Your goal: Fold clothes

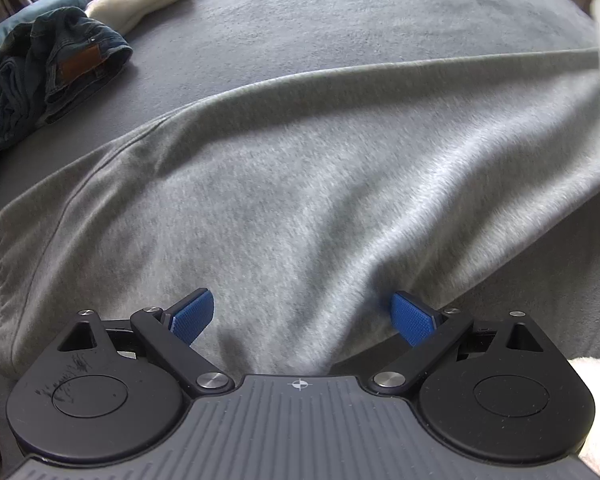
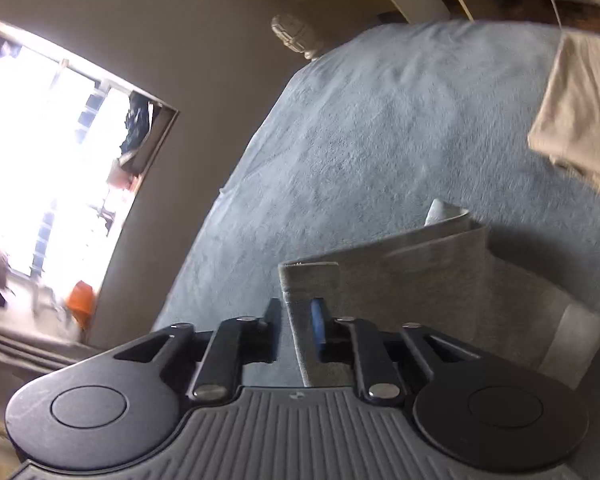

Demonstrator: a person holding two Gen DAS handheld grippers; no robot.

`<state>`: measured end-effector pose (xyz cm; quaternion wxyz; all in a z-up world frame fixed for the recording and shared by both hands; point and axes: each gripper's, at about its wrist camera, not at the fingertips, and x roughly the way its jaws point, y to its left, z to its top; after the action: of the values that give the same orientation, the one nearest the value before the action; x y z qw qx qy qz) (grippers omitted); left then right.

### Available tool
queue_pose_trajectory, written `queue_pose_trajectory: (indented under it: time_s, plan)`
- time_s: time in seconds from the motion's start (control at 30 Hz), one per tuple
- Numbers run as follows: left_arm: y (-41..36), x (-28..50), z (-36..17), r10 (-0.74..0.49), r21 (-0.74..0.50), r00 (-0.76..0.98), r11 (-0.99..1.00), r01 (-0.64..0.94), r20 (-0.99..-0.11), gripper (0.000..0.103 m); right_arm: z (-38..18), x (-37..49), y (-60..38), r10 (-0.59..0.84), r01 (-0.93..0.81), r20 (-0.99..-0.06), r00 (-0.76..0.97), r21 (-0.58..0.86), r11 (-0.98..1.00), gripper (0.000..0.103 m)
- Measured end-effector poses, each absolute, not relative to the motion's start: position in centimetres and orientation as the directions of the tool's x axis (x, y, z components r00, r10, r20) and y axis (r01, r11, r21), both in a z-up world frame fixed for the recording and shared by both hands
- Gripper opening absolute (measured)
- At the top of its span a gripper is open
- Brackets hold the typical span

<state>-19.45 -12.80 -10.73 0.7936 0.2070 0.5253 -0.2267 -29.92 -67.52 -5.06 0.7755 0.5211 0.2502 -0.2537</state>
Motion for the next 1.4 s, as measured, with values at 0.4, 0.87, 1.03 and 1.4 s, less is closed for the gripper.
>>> queue_pose_trajectory:
  time_s: [0.4,0.87,1.03,1.4]
  plan:
    - [-13.0,-18.9,-11.1,-0.151,0.065,0.308,0.803,0.592,-0.939,0.096,-12.3,-33.0,-66.9,-0.173,0.908,-0.949,0.264,0.184,0.377,0.031]
    - [-12.3,-19.0,-11.2,-0.134,0.068,0.313,0.827,0.558,-0.940,0.096,-14.9,-35.0,-65.1,-0.200,0.831,-0.978,0.062,-0.060,0.554,0.058]
    - [-12.2,-19.3,-11.1,-0.129,0.075,0.316,0.824,0.561,-0.940,0.096,-13.4,-38.1,-63.9,-0.270,0.812,-0.961,0.059,-0.111,0.573,0.057]
    - [-11.9,-20.4,-9.9,-0.117,0.095,0.342,0.835,0.542,-0.932,0.096,-11.1,-30.9,-50.4,-0.228,0.354,-0.886,0.403,-0.079,0.932,0.046]
